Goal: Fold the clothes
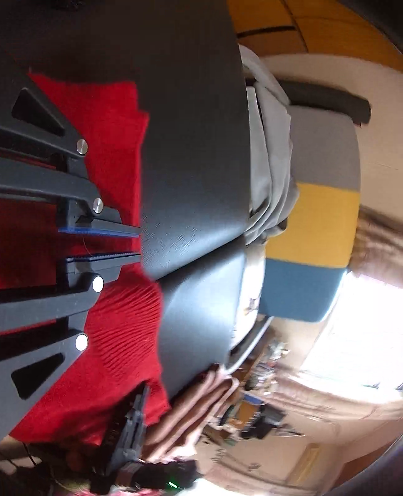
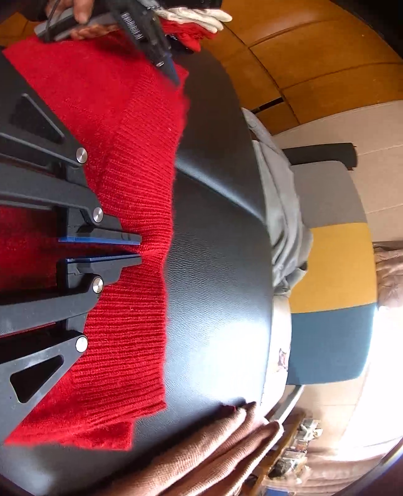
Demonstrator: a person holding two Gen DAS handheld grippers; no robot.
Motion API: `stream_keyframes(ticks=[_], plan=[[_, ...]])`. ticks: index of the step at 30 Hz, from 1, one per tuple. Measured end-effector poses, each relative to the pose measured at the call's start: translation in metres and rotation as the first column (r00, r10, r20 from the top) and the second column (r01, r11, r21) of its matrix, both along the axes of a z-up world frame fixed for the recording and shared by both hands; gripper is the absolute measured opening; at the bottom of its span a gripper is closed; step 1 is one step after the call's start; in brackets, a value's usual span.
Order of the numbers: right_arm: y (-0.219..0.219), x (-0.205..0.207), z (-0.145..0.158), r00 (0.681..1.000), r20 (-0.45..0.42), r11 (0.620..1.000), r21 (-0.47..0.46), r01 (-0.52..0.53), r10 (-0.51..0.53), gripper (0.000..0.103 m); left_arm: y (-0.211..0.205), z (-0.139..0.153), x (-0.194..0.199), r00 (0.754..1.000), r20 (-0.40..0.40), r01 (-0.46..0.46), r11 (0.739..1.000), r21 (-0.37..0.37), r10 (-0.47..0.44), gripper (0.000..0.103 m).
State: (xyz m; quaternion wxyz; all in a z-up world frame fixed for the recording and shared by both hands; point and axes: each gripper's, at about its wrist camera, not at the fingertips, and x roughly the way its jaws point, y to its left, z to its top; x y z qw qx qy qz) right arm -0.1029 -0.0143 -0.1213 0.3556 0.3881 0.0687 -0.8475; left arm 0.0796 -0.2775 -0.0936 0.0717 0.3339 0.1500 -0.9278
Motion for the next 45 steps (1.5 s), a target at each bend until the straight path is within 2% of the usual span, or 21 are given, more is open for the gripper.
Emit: stream_keyframes(ticks=[2, 3, 7, 10, 12, 15, 16, 18, 19, 20, 29, 32, 35, 38, 41, 45], plan=[[0.001, -0.002, -0.001, 1.000, 0.017, 1.000, -0.009, -0.004, 0.004, 0.006, -0.012, 0.005, 0.008, 1.000, -0.008, -0.019, 1.000, 0.014, 0.019, 0.012], [0.003, -0.003, -0.002, 1.000, 0.024, 1.000, -0.018, -0.005, 0.005, 0.006, -0.016, 0.005, 0.010, 1.000, 0.010, -0.006, 1.000, 0.003, 0.006, 0.018], [0.003, -0.003, -0.003, 1.000, 0.024, 1.000, -0.022, -0.008, 0.008, 0.006, -0.022, 0.002, 0.009, 0.993, 0.100, 0.065, 0.995, -0.071, -0.057, 0.024], [0.002, -0.001, -0.002, 1.000, 0.013, 1.000, -0.015, -0.008, 0.009, 0.007, -0.020, -0.001, 0.009, 0.982, 0.117, 0.150, 0.988, -0.027, -0.146, 0.044], [0.002, 0.000, -0.002, 1.000, 0.010, 1.000, -0.011, -0.009, 0.009, 0.008, -0.013, -0.006, 0.002, 0.972, 0.149, 0.188, 0.982, -0.028, -0.181, 0.050], [0.002, 0.000, -0.002, 1.000, 0.010, 1.000, -0.012, -0.012, 0.012, 0.008, -0.007, -0.018, -0.007, 0.961, 0.200, 0.206, 0.977, -0.046, -0.193, 0.049], [0.002, 0.000, -0.002, 1.000, 0.012, 1.000, -0.015, -0.012, 0.012, 0.008, -0.005, -0.018, -0.005, 0.964, 0.191, 0.198, 0.978, -0.065, -0.183, 0.045], [0.003, -0.001, -0.003, 1.000, 0.017, 1.000, -0.021, -0.013, 0.013, 0.008, -0.008, -0.014, 0.001, 0.976, 0.163, 0.155, 0.986, -0.065, -0.143, 0.015], [0.004, -0.001, -0.003, 1.000, 0.020, 1.000, -0.025, -0.013, 0.013, 0.008, -0.010, -0.012, 0.005, 0.982, 0.147, 0.129, 0.990, -0.059, -0.119, 0.008], [0.004, -0.001, -0.003, 1.000, 0.020, 1.000, -0.026, -0.013, 0.013, 0.008, -0.012, -0.011, 0.009, 0.986, 0.134, 0.105, 0.993, -0.061, -0.096, 0.006], [-0.002, 0.008, 0.003, 0.999, -0.037, 1.000, 0.017, -0.017, 0.018, 0.008, -0.016, 0.002, 0.019, 0.998, 0.064, 0.011, 0.995, -0.100, -0.005, 0.005], [0.000, 0.008, 0.012, 0.998, -0.063, 1.000, 0.001, -0.007, 0.007, 0.008, -0.029, -0.009, 0.003, 0.995, 0.089, -0.029, 0.999, -0.039, 0.033, 0.005], [-0.004, 0.003, 0.006, 0.998, -0.054, 0.999, 0.021, 0.024, -0.023, 0.007, -0.034, -0.027, -0.011, 0.989, 0.145, -0.035, 0.999, 0.004, 0.034, 0.006], [-0.008, -0.002, -0.001, 0.999, -0.027, 0.999, 0.040, 0.024, -0.022, 0.009, -0.042, -0.026, -0.009, 0.990, 0.134, -0.057, 0.997, 0.059, 0.049, 0.007], [-0.005, -0.003, -0.003, 1.000, -0.020, 0.999, 0.025, 0.024, -0.024, 0.010, -0.050, -0.018, 0.014, 0.993, 0.099, -0.078, 0.993, 0.090, 0.069, 0.016], [-0.003, -0.004, -0.003, 1.000, -0.015, 1.000, 0.010, 0.024, -0.024, 0.010, -0.063, -0.006, 0.069, 0.989, 0.077, -0.135, 0.987, 0.092, 0.128, 0.017]])
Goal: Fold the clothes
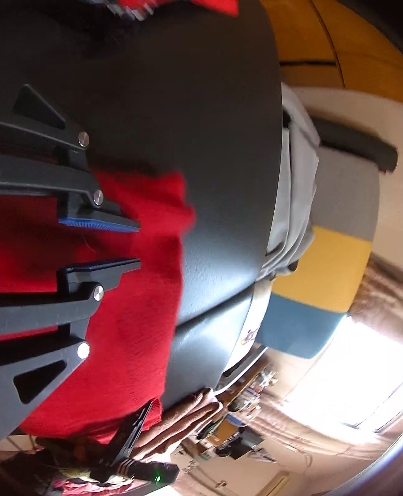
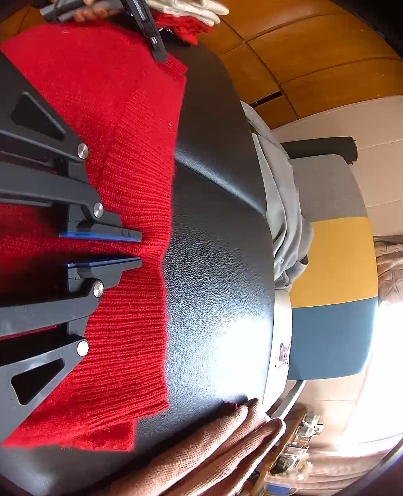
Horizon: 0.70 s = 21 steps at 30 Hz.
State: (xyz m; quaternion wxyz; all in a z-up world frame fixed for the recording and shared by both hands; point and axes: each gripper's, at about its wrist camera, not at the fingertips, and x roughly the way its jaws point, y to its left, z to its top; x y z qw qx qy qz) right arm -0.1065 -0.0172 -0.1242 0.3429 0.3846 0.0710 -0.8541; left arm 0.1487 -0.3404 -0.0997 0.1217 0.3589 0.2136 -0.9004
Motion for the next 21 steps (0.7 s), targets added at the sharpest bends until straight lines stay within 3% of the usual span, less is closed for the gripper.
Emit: stream_keyframes(ticks=[3, 9, 13, 17, 19, 21], plan=[[0.001, 0.000, 0.000, 1.000, 0.001, 1.000, -0.007, 0.001, -0.001, 0.010, -0.012, 0.002, 0.042, 0.999, 0.001, -0.035, 0.999, 0.007, 0.035, 0.017], [0.000, 0.002, 0.000, 1.000, -0.005, 1.000, -0.005, 0.000, 0.000, 0.011, -0.023, -0.016, 0.116, 0.999, -0.042, 0.012, 0.983, 0.184, -0.005, 0.029], [0.001, 0.002, 0.000, 1.000, -0.008, 1.000, -0.001, -0.001, 0.001, 0.011, -0.023, -0.028, 0.130, 0.995, -0.100, 0.059, 0.956, 0.286, -0.032, 0.031], [-0.001, 0.004, 0.001, 1.000, -0.019, 1.000, 0.011, 0.001, -0.001, 0.011, -0.019, -0.036, 0.135, 0.990, -0.131, 0.087, 0.939, 0.334, -0.045, 0.037], [-0.002, 0.006, 0.001, 1.000, -0.024, 1.000, 0.014, 0.002, -0.002, 0.012, -0.018, -0.042, 0.134, 0.991, -0.120, 0.092, 0.932, 0.351, -0.053, 0.037], [-0.002, 0.006, 0.001, 1.000, -0.023, 1.000, 0.012, 0.003, -0.002, 0.012, -0.013, -0.047, 0.132, 0.990, -0.118, 0.118, 0.923, 0.367, -0.080, 0.029]])
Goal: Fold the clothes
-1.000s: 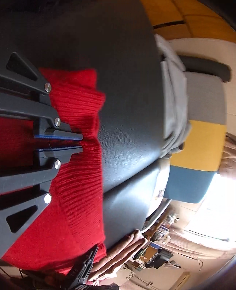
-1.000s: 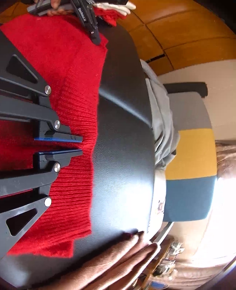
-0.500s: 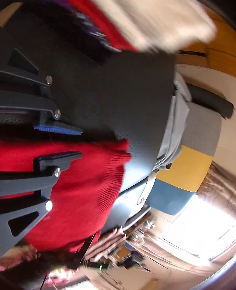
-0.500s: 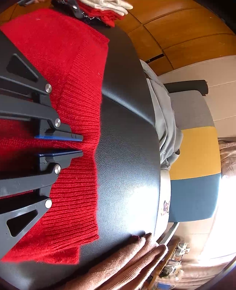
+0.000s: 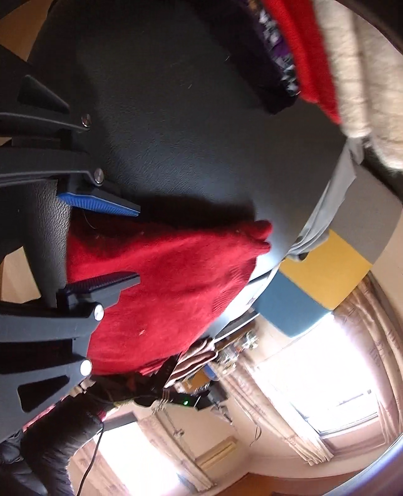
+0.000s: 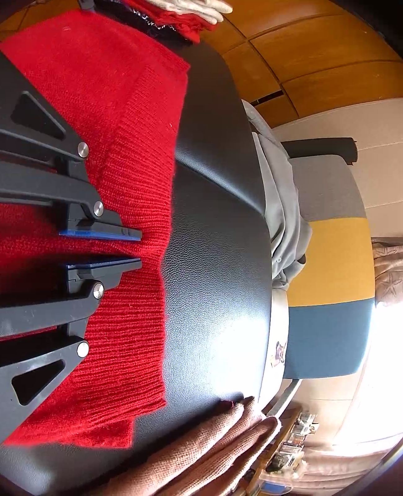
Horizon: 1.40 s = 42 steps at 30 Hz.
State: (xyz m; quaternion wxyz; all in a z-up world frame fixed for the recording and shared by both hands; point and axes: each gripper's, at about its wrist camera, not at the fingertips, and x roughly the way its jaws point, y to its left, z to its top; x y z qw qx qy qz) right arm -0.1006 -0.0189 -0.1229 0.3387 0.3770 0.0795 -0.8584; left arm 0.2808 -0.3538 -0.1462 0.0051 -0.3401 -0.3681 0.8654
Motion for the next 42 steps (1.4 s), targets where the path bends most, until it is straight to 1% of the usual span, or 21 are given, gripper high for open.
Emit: stream_keyframes(ticks=[1, 2, 5, 7, 8, 11, 13, 14, 15, 18, 20, 24, 30, 32, 34, 35, 36, 37, 40, 41, 42], plan=[[0.000, 0.000, 0.000, 1.000, 0.001, 1.000, -0.001, 0.000, 0.000, 0.012, 0.003, -0.001, -0.001, 1.000, 0.012, 0.005, 1.000, -0.015, -0.005, 0.022], [0.000, 0.000, 0.000, 1.000, 0.002, 1.000, -0.002, 0.000, 0.000, 0.012, 0.007, 0.000, -0.001, 1.000, 0.029, 0.003, 1.000, -0.031, -0.003, 0.006], [0.001, -0.001, 0.000, 1.000, 0.006, 1.000, -0.005, 0.000, 0.000, 0.012, 0.010, 0.006, 0.009, 0.999, 0.037, -0.006, 0.999, -0.044, 0.007, 0.005], [0.001, -0.001, 0.000, 1.000, 0.006, 1.000, -0.007, 0.000, 0.000, 0.012, 0.008, 0.006, 0.018, 0.997, 0.070, -0.021, 0.998, -0.061, 0.025, 0.005], [0.002, -0.002, 0.000, 1.000, 0.006, 1.000, -0.008, -0.001, 0.001, 0.012, 0.007, 0.001, 0.020, 0.995, 0.097, -0.023, 0.997, -0.072, 0.030, 0.005], [0.002, -0.003, -0.001, 1.000, 0.008, 1.000, -0.013, -0.002, 0.002, 0.012, 0.006, -0.006, 0.024, 0.994, 0.098, -0.039, 0.998, -0.040, 0.043, 0.005], [0.003, -0.003, -0.001, 1.000, 0.010, 1.000, -0.016, -0.002, 0.002, 0.013, 0.007, -0.004, 0.022, 0.994, 0.096, -0.041, 0.999, -0.024, 0.043, 0.009], [0.003, -0.003, 0.000, 1.000, 0.011, 1.000, -0.018, -0.002, 0.002, 0.013, 0.008, -0.002, 0.022, 0.994, 0.097, -0.043, 0.999, -0.030, 0.046, 0.011], [0.003, -0.003, -0.001, 1.000, 0.011, 1.000, -0.019, -0.003, 0.003, 0.013, 0.006, 0.002, 0.020, 0.994, 0.092, -0.053, 0.998, -0.037, 0.057, 0.016], [0.004, -0.004, -0.001, 1.000, 0.011, 1.000, -0.022, -0.005, 0.005, 0.013, -0.002, 0.016, 0.018, 0.992, 0.063, -0.102, 0.993, -0.062, 0.105, 0.021], [0.005, -0.005, -0.001, 1.000, 0.013, 1.000, -0.025, -0.006, 0.006, 0.014, -0.004, 0.023, 0.008, 0.993, 0.052, -0.106, 0.991, -0.083, 0.110, 0.022], [0.005, -0.004, -0.001, 1.000, 0.014, 0.999, -0.034, -0.009, 0.009, 0.016, -0.005, 0.032, -0.033, 0.997, 0.051, -0.055, 0.986, -0.160, 0.064, 0.023], [0.008, -0.007, -0.002, 0.999, 0.035, 0.998, -0.067, -0.014, 0.017, 0.017, -0.022, 0.024, -0.106, 0.999, 0.051, 0.008, 0.992, -0.127, -0.001, 0.029], [0.010, -0.009, -0.002, 0.999, 0.044, 0.997, -0.078, -0.015, 0.019, 0.017, -0.027, 0.020, -0.117, 0.998, 0.061, 0.015, 0.994, -0.109, -0.008, 0.030], [0.011, -0.010, -0.002, 0.998, 0.055, 0.996, -0.092, -0.015, 0.020, 0.017, -0.030, 0.016, -0.125, 0.997, 0.078, 0.034, 0.993, -0.112, -0.026, 0.027], [0.012, -0.011, -0.002, 0.998, 0.058, 0.995, -0.096, -0.015, 0.021, 0.018, -0.028, 0.015, -0.125, 0.995, 0.099, 0.025, 0.989, -0.146, -0.010, 0.017], [0.012, -0.012, -0.003, 0.998, 0.061, 0.995, -0.100, -0.015, 0.021, 0.018, -0.027, 0.014, -0.124, 0.993, 0.120, 0.016, 0.983, -0.180, 0.006, 0.003], [0.013, -0.012, -0.003, 0.998, 0.063, 0.995, -0.103, -0.015, 0.022, 0.018, -0.025, 0.012, -0.123, 0.990, 0.139, 0.006, 0.978, -0.211, 0.024, 0.003], [0.011, -0.011, -0.002, 0.998, 0.056, 0.995, -0.098, -0.016, 0.021, 0.018, -0.026, -0.003, -0.110, 0.978, 0.184, -0.047, 0.967, -0.250, 0.094, 0.000], [0.011, -0.010, -0.002, 0.998, 0.055, 0.995, -0.097, -0.016, 0.021, 0.018, -0.026, -0.007, -0.106, 0.974, 0.194, -0.062, 0.964, -0.257, 0.114, 0.000], [0.011, -0.010, -0.003, 0.998, 0.056, 0.995, -0.096, -0.016, 0.021, 0.019, -0.028, -0.006, -0.102, 0.976, 0.187, -0.070, 0.970, -0.235, 0.116, 0.000]])
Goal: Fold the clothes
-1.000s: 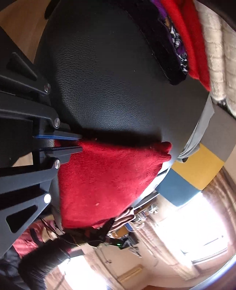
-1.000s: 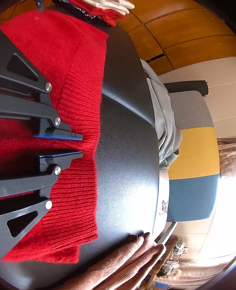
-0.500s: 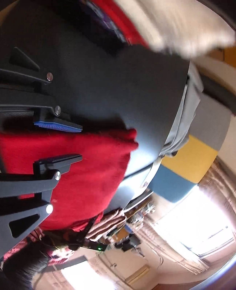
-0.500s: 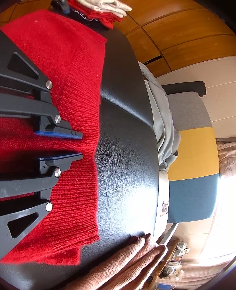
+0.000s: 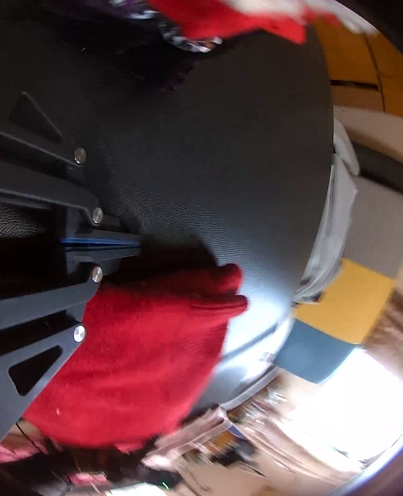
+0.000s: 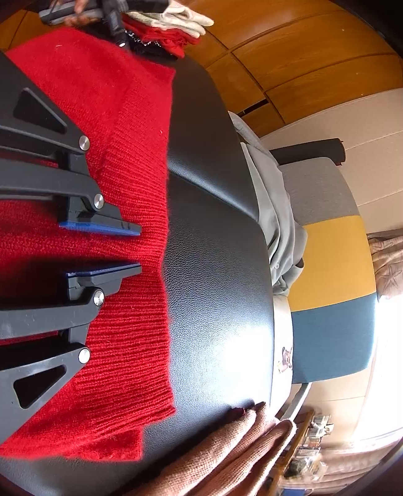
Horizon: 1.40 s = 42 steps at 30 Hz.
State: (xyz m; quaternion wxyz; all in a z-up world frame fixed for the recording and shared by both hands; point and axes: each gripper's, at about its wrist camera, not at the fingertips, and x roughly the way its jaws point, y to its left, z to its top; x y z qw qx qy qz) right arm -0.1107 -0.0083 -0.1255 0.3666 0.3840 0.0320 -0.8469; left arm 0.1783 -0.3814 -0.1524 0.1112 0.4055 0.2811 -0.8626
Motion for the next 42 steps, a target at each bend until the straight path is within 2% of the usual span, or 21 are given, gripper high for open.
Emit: stream_keyframes(ticks=[2, 4, 6, 10, 14, 16, 17, 18, 20, 23, 24, 26, 27, 29, 31, 33, 35, 36, 38, 42], plan=[[0.000, 0.000, 0.000, 1.000, 0.002, 1.000, -0.003, 0.000, 0.000, 0.019, 0.000, 0.004, 0.005, 1.000, -0.022, -0.006, 1.000, 0.023, 0.007, 0.000], [0.001, 0.000, 0.000, 1.000, 0.004, 1.000, -0.006, 0.000, 0.000, 0.019, -0.001, 0.013, 0.008, 0.996, -0.090, 0.016, 0.997, 0.071, -0.010, 0.004], [0.001, 0.000, 0.000, 1.000, 0.006, 1.000, -0.008, 0.000, 0.000, 0.019, -0.003, 0.021, 0.010, 0.987, -0.156, 0.045, 0.991, 0.126, -0.025, 0.021], [0.001, 0.001, 0.000, 1.000, 0.005, 1.000, -0.008, 0.001, -0.001, 0.019, -0.007, 0.029, 0.001, 0.986, -0.163, 0.048, 0.990, 0.134, -0.026, 0.024], [0.001, 0.002, 0.000, 1.000, 0.004, 1.000, -0.010, 0.002, -0.002, 0.020, -0.018, 0.033, 0.006, 0.982, -0.190, 0.017, 0.982, 0.188, 0.020, 0.026], [0.001, 0.002, 0.000, 1.000, 0.006, 1.000, -0.012, 0.002, -0.002, 0.020, -0.021, 0.034, 0.012, 0.980, -0.196, 0.013, 0.979, 0.202, 0.027, 0.030], [0.001, 0.002, 0.000, 1.000, 0.006, 1.000, -0.012, 0.003, -0.002, 0.020, -0.019, 0.031, 0.011, 0.984, -0.176, 0.021, 0.980, 0.197, 0.015, 0.036], [0.001, 0.002, 0.000, 1.000, 0.006, 1.000, -0.012, 0.003, -0.003, 0.020, -0.017, 0.028, 0.011, 0.988, -0.156, 0.029, 0.981, 0.192, 0.001, 0.037], [0.000, 0.003, 0.000, 1.000, 0.005, 1.000, -0.011, 0.003, -0.003, 0.020, -0.012, 0.020, 0.004, 0.992, -0.119, 0.051, 0.982, 0.182, -0.030, 0.037], [0.000, 0.003, 0.001, 1.000, 0.004, 1.000, -0.011, 0.002, -0.002, 0.020, -0.003, 0.012, -0.006, 0.991, -0.105, 0.099, 0.973, 0.206, -0.079, 0.036], [0.000, 0.003, 0.001, 1.000, 0.005, 1.000, -0.010, 0.002, -0.002, 0.020, 0.002, 0.011, -0.011, 0.991, -0.095, 0.113, 0.975, 0.191, -0.097, 0.028], [0.000, 0.003, 0.000, 1.000, 0.005, 1.000, -0.010, 0.001, -0.001, 0.020, 0.010, 0.014, -0.011, 0.995, -0.062, 0.087, 0.993, 0.085, -0.082, 0.008], [0.000, 0.003, 0.000, 1.000, 0.005, 1.000, -0.011, 0.001, -0.001, 0.020, 0.012, 0.016, -0.008, 0.996, -0.068, 0.068, 0.996, 0.057, -0.064, 0.006], [0.000, 0.003, 0.000, 1.000, 0.007, 1.000, -0.014, 0.001, -0.001, 0.020, 0.014, 0.020, 0.001, 0.997, -0.073, 0.026, 1.000, 0.007, -0.025, 0.005], [0.001, 0.002, 0.000, 1.000, 0.009, 1.000, -0.018, 0.000, 0.000, 0.021, 0.012, 0.008, 0.003, 1.000, -0.031, 0.003, 1.000, 0.018, -0.002, 0.006], [0.001, 0.001, 0.000, 1.000, 0.011, 1.000, -0.021, -0.001, 0.001, 0.021, 0.011, 0.001, 0.004, 1.000, -0.023, -0.006, 1.000, 0.019, 0.006, 0.007], [0.002, 0.001, 0.000, 1.000, 0.012, 1.000, -0.024, -0.003, 0.003, 0.022, 0.010, 0.003, 0.004, 0.999, -0.040, 0.001, 0.999, 0.053, 0.001, 0.011], [0.002, 0.000, 0.000, 1.000, 0.013, 1.000, -0.025, -0.003, 0.004, 0.022, 0.008, 0.005, 0.005, 0.999, -0.042, -0.002, 0.998, 0.064, 0.005, 0.021], [0.002, 0.000, 0.000, 1.000, 0.015, 1.000, -0.027, -0.005, 0.005, 0.022, 0.004, 0.011, 0.007, 0.999, -0.047, -0.002, 0.997, 0.077, 0.005, 0.024], [0.003, -0.001, -0.001, 1.000, 0.018, 0.999, -0.035, -0.006, 0.007, 0.022, -0.006, 0.019, 0.012, 0.997, -0.078, 0.008, 0.995, 0.104, 0.000, 0.039]])
